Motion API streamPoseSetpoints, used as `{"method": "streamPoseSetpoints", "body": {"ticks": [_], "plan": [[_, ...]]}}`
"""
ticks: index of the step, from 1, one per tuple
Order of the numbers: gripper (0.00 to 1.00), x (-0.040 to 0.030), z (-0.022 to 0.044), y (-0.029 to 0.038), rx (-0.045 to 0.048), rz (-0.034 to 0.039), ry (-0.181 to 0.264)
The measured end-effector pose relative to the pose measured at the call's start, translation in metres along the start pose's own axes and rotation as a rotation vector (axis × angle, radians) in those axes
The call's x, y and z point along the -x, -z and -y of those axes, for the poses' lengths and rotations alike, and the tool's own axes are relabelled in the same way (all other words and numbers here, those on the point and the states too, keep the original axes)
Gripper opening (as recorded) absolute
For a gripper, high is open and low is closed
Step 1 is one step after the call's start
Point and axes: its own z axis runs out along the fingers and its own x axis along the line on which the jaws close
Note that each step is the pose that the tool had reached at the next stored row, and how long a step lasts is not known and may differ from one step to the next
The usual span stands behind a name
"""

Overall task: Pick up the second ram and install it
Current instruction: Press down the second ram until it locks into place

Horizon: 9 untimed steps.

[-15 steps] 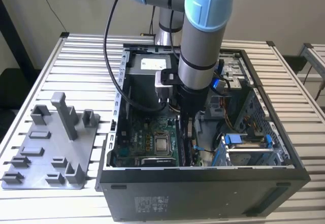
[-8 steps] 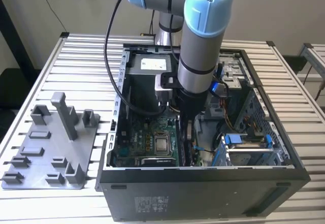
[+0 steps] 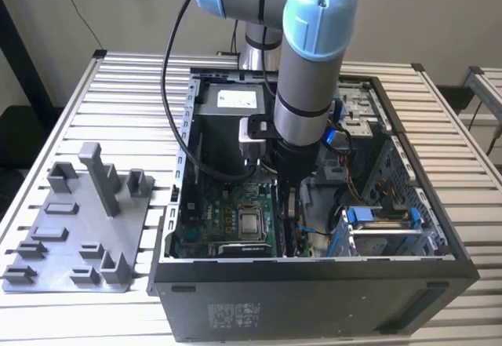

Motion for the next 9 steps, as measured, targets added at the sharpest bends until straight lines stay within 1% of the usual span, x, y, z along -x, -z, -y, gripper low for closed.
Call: {"method": "streamPoseSetpoints", "body": {"ticks": [1,4,9], "plan": [[0.11,0.0003,0.0,0.0025,-0.0006,0.0039,0.0],[0.11,0.0003,0.0003,0.0163,-0.0002,0.0013,0.0],[0.11,0.0009,0.0006,0.0391,-0.0002,0.0013,0.0]]}}
